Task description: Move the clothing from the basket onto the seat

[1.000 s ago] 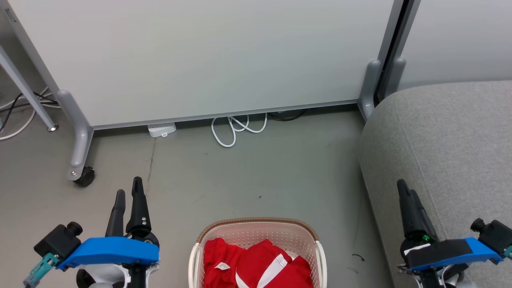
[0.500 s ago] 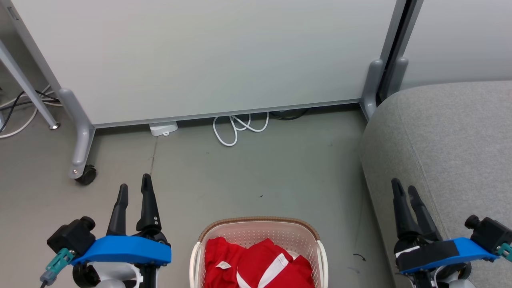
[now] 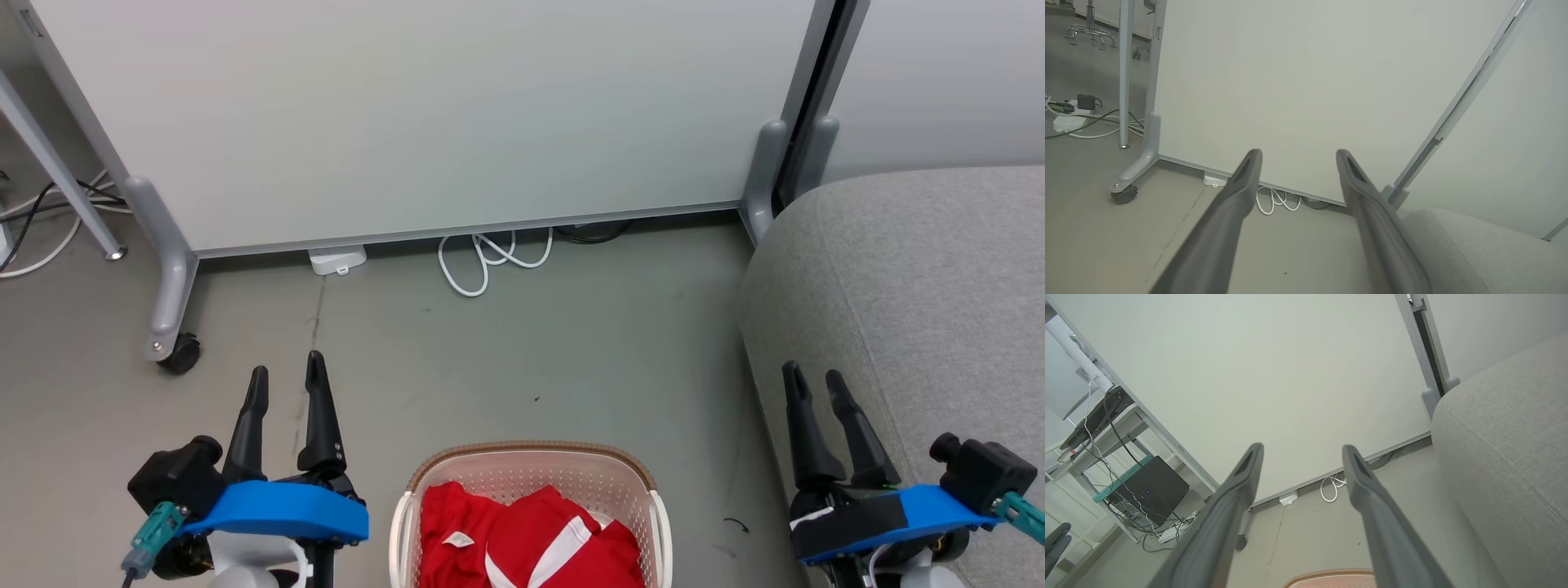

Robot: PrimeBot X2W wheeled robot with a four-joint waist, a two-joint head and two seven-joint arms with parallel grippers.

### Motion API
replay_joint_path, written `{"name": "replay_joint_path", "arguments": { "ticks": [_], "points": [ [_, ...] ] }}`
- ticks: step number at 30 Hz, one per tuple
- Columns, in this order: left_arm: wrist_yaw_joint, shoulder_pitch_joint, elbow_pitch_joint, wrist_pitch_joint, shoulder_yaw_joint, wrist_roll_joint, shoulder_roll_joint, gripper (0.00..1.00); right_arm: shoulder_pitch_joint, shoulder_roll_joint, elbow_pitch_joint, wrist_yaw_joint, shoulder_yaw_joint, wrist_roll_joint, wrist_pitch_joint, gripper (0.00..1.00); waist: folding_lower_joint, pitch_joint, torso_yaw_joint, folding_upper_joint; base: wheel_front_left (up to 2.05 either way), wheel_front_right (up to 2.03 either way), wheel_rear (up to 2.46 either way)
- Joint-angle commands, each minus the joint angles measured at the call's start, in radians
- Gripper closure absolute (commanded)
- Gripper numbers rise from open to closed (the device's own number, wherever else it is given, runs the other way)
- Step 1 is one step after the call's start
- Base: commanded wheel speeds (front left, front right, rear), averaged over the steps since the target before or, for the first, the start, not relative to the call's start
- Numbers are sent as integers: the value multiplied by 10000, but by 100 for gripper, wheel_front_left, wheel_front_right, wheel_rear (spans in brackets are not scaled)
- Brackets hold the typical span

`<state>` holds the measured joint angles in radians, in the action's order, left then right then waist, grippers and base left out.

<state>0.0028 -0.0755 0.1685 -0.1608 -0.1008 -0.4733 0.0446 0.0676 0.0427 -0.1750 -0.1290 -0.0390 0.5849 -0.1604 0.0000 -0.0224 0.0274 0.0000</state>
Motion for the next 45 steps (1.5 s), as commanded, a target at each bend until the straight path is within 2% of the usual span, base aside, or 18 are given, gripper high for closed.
{"name": "replay_joint_path", "arguments": {
  "ticks": [1,25,45],
  "points": [
    [70,-224,-41,-86,-30,235,63,0,167,76,115,-20,-35,-253,-93,0,0,-5,6,0,0,0,0],
    [318,-247,81,-627,-441,2450,70,0,124,92,32,-25,-195,-2302,-634,0,0,8,100,0,0,0,0],
    [497,-209,31,-984,-707,3872,71,0,94,101,-57,-28,-63,-3824,-993,0,0,3,146,0,0,0,0]
  ]
}}
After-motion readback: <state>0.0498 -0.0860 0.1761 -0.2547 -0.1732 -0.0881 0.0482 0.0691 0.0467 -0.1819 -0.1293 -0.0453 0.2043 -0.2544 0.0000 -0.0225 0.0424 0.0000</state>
